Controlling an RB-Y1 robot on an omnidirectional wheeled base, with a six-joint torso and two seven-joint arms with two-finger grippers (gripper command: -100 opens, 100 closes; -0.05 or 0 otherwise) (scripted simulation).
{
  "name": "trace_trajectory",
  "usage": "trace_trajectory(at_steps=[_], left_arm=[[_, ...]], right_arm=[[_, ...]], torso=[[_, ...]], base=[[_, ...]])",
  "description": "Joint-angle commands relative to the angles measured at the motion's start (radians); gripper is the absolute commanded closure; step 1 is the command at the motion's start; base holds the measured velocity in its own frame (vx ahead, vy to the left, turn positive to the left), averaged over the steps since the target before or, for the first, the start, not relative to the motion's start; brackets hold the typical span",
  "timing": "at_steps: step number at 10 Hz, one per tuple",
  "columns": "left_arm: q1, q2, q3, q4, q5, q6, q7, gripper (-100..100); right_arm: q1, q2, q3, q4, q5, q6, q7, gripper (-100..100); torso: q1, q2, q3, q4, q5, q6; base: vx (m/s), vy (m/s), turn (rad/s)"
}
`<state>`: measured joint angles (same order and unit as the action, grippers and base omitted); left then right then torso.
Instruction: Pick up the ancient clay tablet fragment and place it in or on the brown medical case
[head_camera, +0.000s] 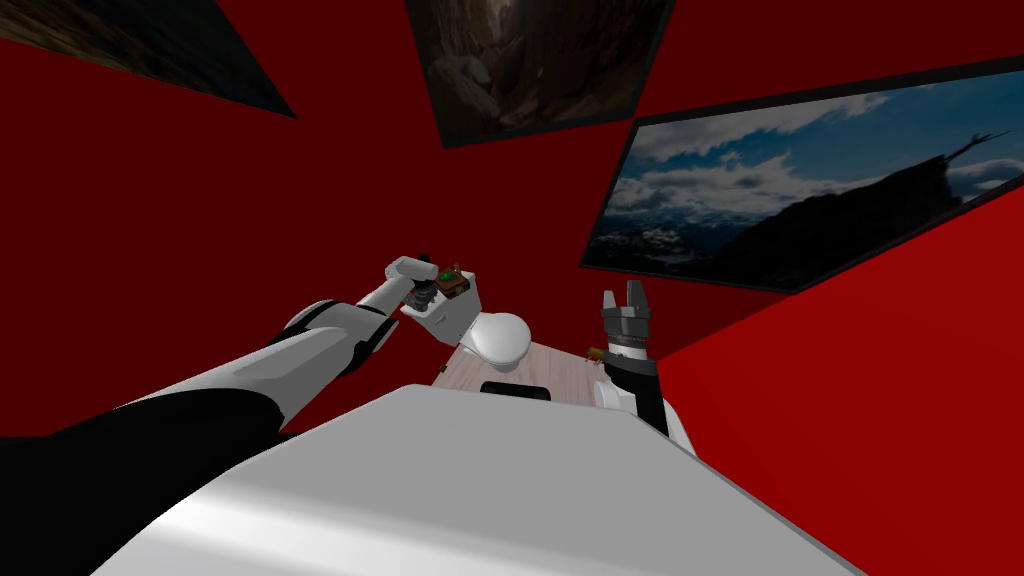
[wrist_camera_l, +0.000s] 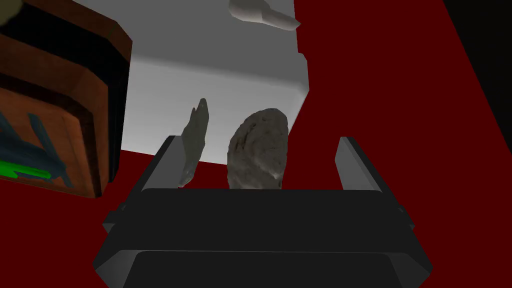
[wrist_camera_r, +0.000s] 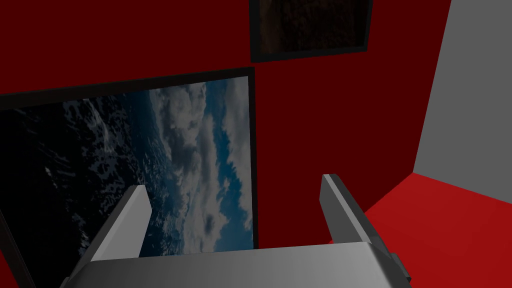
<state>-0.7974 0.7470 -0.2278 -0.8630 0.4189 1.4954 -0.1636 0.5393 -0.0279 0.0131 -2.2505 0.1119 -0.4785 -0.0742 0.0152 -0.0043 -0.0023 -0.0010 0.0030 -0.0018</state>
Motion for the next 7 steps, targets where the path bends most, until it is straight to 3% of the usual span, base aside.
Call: trace_trajectory(at_steps=[1, 2, 3, 4, 6, 7], left_arm=[[-0.022, 0.025, -0.004, 0.032, -0.01, 0.0, -0.005, -100], [-0.019, 0.016, -0.003, 0.021, -0.006, 0.006, -0.003, -100], [-0.022, 0.018, -0.003, 0.024, -0.007, 0.007, -0.004, 0], [-0.008, 0.007, -0.001, 0.037, -0.018, -0.022, -0.002, -100], [-0.005, 0.005, -0.001, 0.035, -0.02, -0.021, 0.0, -100], [-0.003, 0.004, -0.001, 0.035, -0.021, -0.025, 0.001, 100]], right_arm=[[0.0, 0.0, 0.0, 0.0, 0.0, 0.0, 0.0, 0], [0.0, 0.0, 0.0, 0.0, 0.0, 0.0, 0.0, 0], [0.0, 0.0, 0.0, 0.0, 0.0, 0.0, 0.0, 0], [0.0, 0.0, 0.0, 0.0, 0.0, 0.0, 0.0, 0], [0.0, 0.0, 0.0, 0.0, 0.0, 0.0, 0.0, 0], [0.0, 0.0, 0.0, 0.0, 0.0, 0.0, 0.0, 0]], torso=[[0.0, 0.0, 0.0, 0.0, 0.0, 0.0], [0.007, -0.001, -0.001, 0.0, 0.002, 0.0], [-0.002, 0.001, 0.0, 0.0, 0.001, 0.001], [-0.01, 0.003, 0.001, 0.0, -0.001, 0.001], [-0.013, 0.003, 0.002, 0.0, -0.002, 0.001], [-0.014, 0.004, 0.002, 0.0, -0.003, 0.001]], base=[[0.089, 0.33, 0.036], [0.037, 0.159, -0.011], [0.006, 0.028, -0.001], [0.01, 0.023, -0.002], [0.01, 0.015, -0.003], [0.0, 0.0, 0.0]])
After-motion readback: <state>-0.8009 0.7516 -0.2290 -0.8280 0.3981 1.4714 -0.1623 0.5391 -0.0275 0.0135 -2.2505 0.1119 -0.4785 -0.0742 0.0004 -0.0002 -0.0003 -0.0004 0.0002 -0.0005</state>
